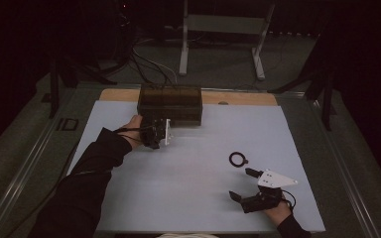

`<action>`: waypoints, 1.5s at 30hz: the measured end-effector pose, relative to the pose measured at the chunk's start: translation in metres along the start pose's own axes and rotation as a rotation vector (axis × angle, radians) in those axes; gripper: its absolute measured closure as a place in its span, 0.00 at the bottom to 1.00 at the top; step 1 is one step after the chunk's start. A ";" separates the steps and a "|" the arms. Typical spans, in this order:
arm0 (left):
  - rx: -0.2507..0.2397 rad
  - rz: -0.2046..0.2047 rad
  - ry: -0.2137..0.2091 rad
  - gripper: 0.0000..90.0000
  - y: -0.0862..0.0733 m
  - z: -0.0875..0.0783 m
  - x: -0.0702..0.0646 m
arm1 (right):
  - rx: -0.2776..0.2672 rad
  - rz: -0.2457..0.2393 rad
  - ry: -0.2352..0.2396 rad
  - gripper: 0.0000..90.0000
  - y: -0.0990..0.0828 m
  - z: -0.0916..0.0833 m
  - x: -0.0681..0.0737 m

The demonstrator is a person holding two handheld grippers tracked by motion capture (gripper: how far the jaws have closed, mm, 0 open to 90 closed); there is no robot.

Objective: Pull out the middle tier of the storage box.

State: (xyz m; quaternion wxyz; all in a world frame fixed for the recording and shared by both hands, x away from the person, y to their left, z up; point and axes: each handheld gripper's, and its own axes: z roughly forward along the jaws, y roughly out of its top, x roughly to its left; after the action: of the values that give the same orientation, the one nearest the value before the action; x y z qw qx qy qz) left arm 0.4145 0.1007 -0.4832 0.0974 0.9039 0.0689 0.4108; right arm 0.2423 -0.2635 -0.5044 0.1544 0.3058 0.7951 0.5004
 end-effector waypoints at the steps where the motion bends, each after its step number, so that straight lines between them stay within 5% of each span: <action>1: 0.004 -0.007 -0.013 0.21 -0.001 0.000 0.001 | 0.000 0.000 0.000 0.00 0.000 0.000 0.000; 3: 0.028 -0.009 -0.023 0.14 -0.002 0.000 0.003 | 0.001 0.000 -0.001 0.00 0.000 0.000 0.000; 5: 0.039 -0.025 -0.091 0.04 -0.002 0.000 0.006 | 0.002 0.000 0.000 0.00 0.000 0.000 0.000; 7: 0.020 -0.037 -0.104 0.03 -0.003 -0.003 0.010 | 0.004 0.000 0.002 0.00 0.000 0.000 0.000; 16: -0.051 -0.048 -0.107 0.01 -0.007 -0.008 0.026 | 0.005 0.000 0.000 0.00 0.000 0.000 0.000; 24: -0.083 -0.051 -0.234 0.01 -0.014 -0.005 0.038 | 0.006 -0.003 0.001 0.00 0.000 0.001 0.000; 28: -0.108 -0.070 -0.335 0.01 -0.016 -0.001 0.042 | 0.008 -0.003 0.003 0.00 0.000 0.001 0.000; 34: -0.113 -0.071 -0.371 0.02 -0.013 0.000 0.052 | 0.011 -0.005 0.005 0.00 -0.001 0.001 0.001; 37: -0.100 -0.108 -0.373 0.02 -0.013 -0.001 0.057 | 0.013 -0.005 0.005 0.00 -0.001 0.001 0.001; 39: -0.105 -0.125 -0.429 0.02 -0.012 -0.001 0.063 | 0.016 -0.005 0.008 0.00 -0.001 0.002 0.001; 45: -0.091 -0.147 -0.491 0.02 -0.013 0.003 0.073 | 0.016 -0.009 0.013 0.00 -0.001 0.003 0.001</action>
State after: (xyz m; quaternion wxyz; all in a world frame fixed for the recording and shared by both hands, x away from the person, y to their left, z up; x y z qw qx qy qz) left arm 0.4637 0.1278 -0.4352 0.1814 0.9638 0.0902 0.1733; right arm 0.2426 -0.2612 -0.5065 0.1491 0.3003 0.8015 0.4952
